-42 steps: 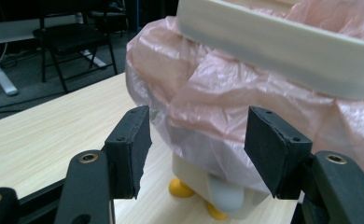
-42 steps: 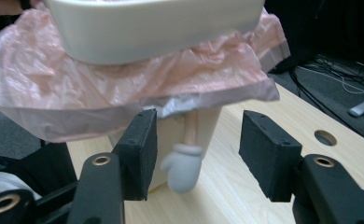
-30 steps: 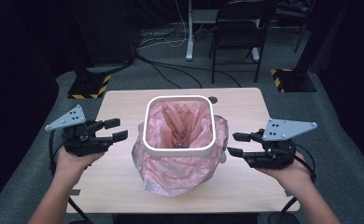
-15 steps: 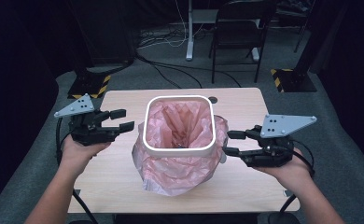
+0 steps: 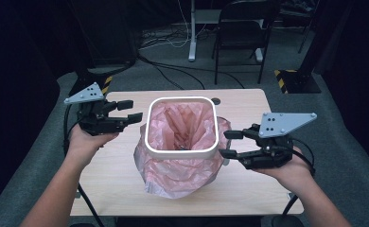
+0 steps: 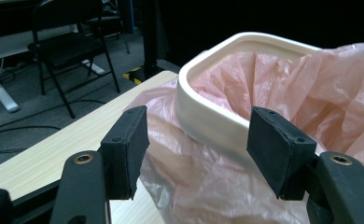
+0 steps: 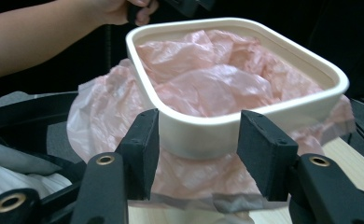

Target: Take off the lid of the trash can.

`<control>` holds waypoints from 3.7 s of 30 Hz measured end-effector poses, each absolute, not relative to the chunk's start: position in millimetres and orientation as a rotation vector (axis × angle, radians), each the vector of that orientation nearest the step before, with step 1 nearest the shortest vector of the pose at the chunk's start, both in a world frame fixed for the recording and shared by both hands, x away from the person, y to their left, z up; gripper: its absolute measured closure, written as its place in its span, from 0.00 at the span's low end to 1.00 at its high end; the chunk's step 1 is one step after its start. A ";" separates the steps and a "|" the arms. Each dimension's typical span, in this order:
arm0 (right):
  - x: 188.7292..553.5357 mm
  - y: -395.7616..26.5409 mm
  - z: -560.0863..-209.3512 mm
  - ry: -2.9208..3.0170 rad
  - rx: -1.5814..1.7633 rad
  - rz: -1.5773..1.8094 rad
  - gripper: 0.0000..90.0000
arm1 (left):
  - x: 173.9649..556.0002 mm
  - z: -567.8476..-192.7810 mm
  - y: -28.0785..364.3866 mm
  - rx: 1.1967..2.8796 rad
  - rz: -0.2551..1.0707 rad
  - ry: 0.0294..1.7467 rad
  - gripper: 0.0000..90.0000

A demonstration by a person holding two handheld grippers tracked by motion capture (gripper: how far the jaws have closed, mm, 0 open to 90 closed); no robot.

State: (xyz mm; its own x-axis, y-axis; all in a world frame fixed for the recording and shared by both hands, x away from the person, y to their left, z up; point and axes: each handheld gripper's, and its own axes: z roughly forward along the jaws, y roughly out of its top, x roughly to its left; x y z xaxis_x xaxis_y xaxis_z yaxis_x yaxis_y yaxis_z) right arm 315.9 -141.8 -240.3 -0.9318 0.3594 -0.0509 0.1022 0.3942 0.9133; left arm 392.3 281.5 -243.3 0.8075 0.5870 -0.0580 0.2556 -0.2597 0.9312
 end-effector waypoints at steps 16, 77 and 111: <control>317.8 -115.7 -235.9 2.449 0.306 1.563 0.53 | 415.3 -238.7 260.2 1.882 0.352 0.618 0.42; 331.9 -76.0 -245.1 2.624 0.115 1.483 0.78 | 453.9 -248.8 220.3 2.004 0.305 0.596 0.74; 343.7 -60.2 -247.3 2.767 0.036 1.356 0.90 | 456.5 -249.4 218.4 2.021 0.285 0.553 0.82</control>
State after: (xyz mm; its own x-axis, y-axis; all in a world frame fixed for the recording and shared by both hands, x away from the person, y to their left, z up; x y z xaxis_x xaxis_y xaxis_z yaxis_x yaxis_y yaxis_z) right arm 343.7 -60.2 -247.3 -0.9979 0.0475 -0.0434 -0.0052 0.6130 0.7901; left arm 456.5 218.4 -249.4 0.8687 0.4946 -0.0283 0.2640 -0.4137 0.8713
